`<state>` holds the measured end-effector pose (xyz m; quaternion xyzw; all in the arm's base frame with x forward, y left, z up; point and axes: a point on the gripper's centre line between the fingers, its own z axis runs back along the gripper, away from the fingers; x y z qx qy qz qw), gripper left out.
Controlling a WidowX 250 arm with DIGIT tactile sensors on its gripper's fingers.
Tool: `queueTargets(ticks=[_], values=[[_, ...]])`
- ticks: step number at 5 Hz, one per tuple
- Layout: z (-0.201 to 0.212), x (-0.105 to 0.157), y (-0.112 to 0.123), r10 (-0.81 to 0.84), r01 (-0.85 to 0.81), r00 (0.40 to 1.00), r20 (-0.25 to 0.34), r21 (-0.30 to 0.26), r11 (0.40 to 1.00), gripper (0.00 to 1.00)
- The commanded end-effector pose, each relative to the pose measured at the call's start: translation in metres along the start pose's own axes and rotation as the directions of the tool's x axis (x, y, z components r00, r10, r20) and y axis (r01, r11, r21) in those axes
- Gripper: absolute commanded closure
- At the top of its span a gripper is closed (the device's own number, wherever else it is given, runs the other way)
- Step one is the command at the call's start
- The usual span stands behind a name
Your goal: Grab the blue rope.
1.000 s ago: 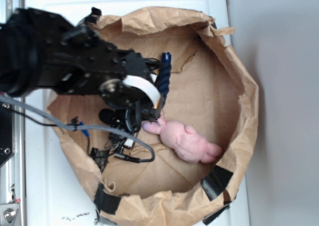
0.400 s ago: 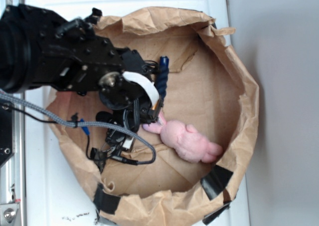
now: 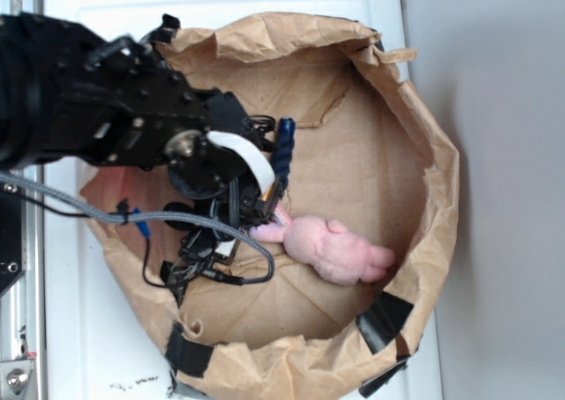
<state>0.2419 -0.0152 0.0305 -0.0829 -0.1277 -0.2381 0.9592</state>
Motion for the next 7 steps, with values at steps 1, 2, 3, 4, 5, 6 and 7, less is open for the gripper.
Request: queueTargets(ticks=[1,2,3,4,5,6,7], values=[[0.012,0.001,0.0,-0.014,0.012,0.998,0.06,0.027,1.0,1.0],[0.019,0.0,-0.002,0.007,-0.01,0.997,0.073,0.043,0.999,1.0],[0.041,0.012,0.024,0.041,-0.047,0.992,0.119,0.047,0.998,1.0],[0.052,0.016,0.031,0.057,-0.061,0.99,0.129,0.023,0.998,0.82],[0.045,0.013,0.034,0.045,-0.049,0.993,0.107,0.039,0.998,0.0],[0.041,0.013,0.039,0.043,-0.047,0.993,0.106,0.037,0.998,0.0],[0.032,0.01,0.037,0.025,-0.029,0.996,0.087,0.044,0.999,0.0]])
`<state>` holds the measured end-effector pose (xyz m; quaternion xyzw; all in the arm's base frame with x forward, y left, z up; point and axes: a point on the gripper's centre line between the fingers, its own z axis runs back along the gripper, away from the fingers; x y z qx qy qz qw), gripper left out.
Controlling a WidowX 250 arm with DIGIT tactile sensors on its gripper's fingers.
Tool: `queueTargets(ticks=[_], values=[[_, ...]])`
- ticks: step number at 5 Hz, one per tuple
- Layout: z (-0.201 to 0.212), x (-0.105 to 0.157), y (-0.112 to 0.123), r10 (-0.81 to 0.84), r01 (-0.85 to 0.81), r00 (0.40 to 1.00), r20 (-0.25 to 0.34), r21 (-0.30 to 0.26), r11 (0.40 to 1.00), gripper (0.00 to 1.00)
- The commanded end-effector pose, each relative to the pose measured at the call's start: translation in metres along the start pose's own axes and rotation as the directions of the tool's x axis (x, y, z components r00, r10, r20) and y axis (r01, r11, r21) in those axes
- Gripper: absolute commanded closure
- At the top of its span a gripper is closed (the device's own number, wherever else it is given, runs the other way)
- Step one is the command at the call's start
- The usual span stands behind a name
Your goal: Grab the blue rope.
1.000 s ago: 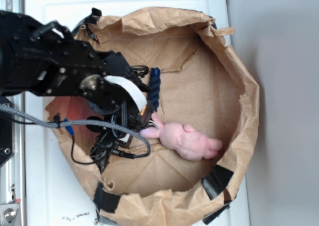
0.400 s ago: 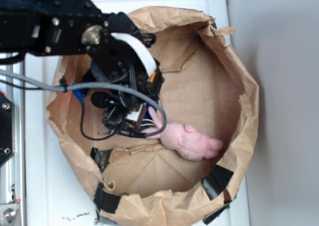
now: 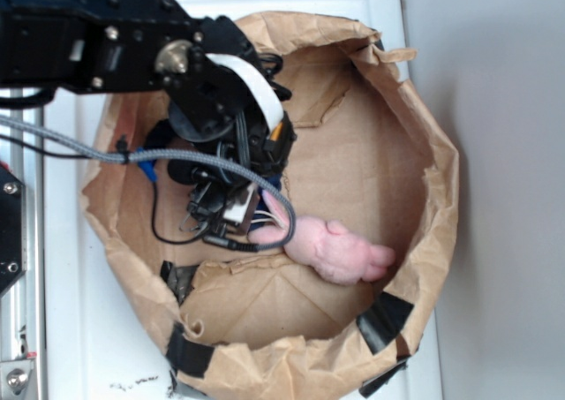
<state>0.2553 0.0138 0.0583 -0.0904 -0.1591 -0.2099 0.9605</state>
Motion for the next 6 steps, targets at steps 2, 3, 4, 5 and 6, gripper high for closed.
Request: queueTargets(ticks=[2,3,4,5,6], values=[[-0.003,-0.01,-0.009,-0.102,0.102,0.995,0.006,-0.009,0.995,0.0],[-0.013,-0.017,-0.014,-0.148,0.148,0.989,-0.023,-0.009,0.989,0.0],[-0.018,-0.022,-0.024,-0.194,0.193,0.98,-0.037,-0.017,0.981,0.0],[-0.022,-0.022,-0.031,-0.206,0.206,0.977,-0.044,-0.018,0.978,0.0],[-0.033,-0.019,-0.029,-0.201,0.199,0.978,-0.055,-0.03,0.979,0.0]])
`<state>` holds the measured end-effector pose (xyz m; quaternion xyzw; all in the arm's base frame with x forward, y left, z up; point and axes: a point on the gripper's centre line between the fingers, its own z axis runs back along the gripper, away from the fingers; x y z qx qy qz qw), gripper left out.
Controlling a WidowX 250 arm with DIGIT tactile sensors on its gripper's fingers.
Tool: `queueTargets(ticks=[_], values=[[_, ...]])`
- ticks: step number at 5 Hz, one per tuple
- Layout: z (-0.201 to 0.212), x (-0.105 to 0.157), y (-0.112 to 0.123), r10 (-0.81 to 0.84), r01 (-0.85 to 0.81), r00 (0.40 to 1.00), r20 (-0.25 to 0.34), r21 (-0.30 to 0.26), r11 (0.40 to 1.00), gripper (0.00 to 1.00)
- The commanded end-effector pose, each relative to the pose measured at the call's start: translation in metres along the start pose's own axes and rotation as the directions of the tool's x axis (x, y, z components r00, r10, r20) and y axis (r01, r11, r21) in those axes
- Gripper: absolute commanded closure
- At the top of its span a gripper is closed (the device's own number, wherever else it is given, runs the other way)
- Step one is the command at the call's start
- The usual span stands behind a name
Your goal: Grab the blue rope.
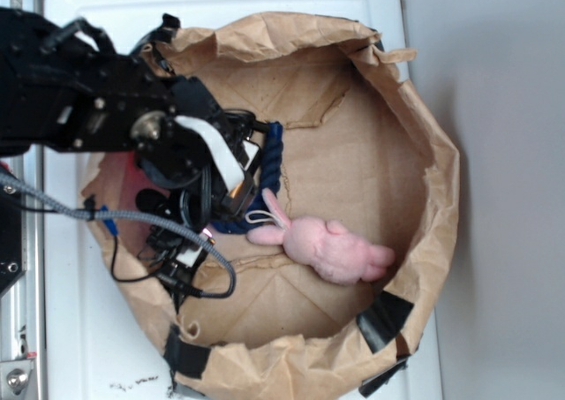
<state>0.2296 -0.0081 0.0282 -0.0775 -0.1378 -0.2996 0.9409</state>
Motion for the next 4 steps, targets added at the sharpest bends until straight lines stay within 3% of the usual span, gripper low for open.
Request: queueTargets(ticks=[1,4], values=[[-0.0151,-0.0014,-0.0337,-0.056,0.056,0.998,-0.008,-0.01,0.998,0.0],[-0.022,-0.0008,-0.0433,-0.072,0.072,0.997,-0.018,-0.025,0.997,0.0]])
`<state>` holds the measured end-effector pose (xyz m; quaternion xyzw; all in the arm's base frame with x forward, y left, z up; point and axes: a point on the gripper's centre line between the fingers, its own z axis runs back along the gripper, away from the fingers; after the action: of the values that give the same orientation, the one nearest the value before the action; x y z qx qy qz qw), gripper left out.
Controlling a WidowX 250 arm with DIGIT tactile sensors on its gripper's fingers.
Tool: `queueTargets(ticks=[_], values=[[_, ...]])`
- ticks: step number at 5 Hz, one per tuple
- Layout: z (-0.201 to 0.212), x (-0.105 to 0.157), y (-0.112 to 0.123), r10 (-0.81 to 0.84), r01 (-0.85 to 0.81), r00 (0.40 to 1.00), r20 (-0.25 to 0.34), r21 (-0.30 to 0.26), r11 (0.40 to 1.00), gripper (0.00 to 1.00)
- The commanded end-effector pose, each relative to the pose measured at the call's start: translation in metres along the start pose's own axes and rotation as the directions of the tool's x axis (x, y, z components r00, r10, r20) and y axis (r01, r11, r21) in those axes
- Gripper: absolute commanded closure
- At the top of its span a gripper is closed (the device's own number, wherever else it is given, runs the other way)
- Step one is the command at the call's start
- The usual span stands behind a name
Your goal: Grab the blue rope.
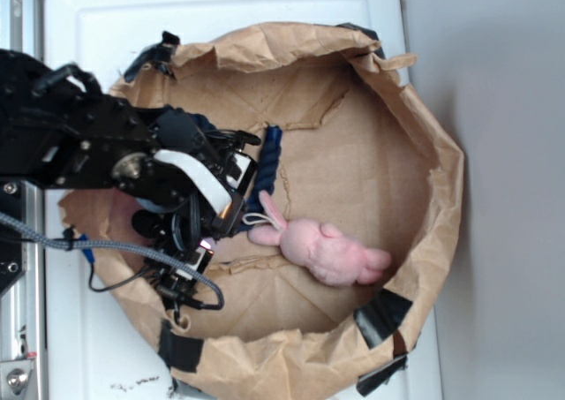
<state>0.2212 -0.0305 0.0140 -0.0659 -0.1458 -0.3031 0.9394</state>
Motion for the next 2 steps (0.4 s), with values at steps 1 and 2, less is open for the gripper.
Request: queueTargets(ticks=[1,2], values=[[-0.005,-0.002,-0.021,-0.061,0.06,0.998,-0.024,-0.051,0.997,0.0],[-0.013,0.005,-0.01,-0.018,0.016,1.0,-0.024,-0.07,0.997,0.0]])
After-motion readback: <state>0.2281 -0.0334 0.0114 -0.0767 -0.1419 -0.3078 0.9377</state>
